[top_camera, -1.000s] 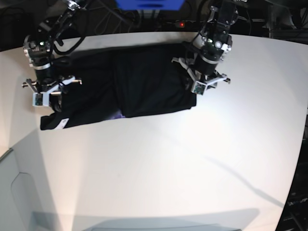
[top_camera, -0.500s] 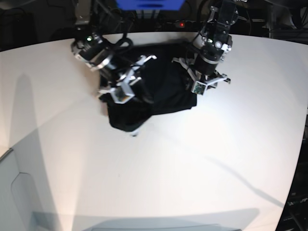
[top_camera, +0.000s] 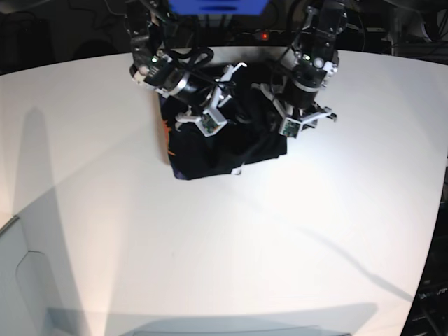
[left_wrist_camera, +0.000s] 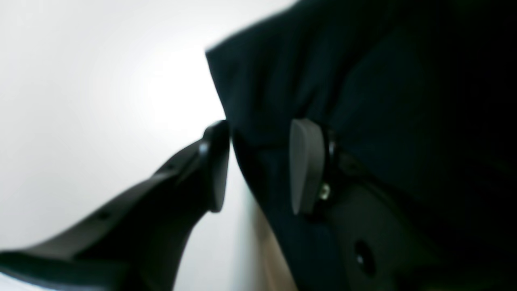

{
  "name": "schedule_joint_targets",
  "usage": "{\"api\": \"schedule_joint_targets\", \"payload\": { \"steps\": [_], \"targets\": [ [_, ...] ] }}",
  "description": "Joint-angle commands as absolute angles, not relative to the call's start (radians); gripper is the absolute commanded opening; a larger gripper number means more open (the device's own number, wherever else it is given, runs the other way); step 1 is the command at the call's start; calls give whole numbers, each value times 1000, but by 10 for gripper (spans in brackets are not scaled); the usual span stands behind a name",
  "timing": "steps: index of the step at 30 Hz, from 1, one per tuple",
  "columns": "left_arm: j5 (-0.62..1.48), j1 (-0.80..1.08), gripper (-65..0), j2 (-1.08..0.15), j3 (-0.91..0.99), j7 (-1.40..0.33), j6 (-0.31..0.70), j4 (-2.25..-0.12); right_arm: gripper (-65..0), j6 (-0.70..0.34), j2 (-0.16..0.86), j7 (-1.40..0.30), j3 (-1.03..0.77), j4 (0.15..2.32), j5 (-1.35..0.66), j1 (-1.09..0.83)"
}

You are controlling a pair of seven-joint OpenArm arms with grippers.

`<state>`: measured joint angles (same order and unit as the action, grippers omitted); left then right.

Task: Fold the T-shirt properly
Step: 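Lift the strip end in the right gripper and fold it toward the left gripper, then release the left gripper and drag the bundle with the right gripper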

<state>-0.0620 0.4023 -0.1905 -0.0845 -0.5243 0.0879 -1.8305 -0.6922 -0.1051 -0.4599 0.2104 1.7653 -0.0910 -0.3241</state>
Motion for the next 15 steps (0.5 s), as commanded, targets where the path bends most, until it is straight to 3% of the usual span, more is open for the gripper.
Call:
{"api": "schedule_joint_targets", "payload": {
  "steps": [1,7,15],
  "targets": [
    [-65,415,-408,-193,-67,-498,82,-1883,-650,-698,-113,-433,214,1784,-116,-308],
    [-65,472,-407,-124,120,-498,88,-1966,-650,-698,-111,-433,214,1787,-114,-297],
    [-64,423,-407,-70,217,-498,91,-1794,-650,-698,-122,-441,285,1816,-114,-263]
  ]
}}
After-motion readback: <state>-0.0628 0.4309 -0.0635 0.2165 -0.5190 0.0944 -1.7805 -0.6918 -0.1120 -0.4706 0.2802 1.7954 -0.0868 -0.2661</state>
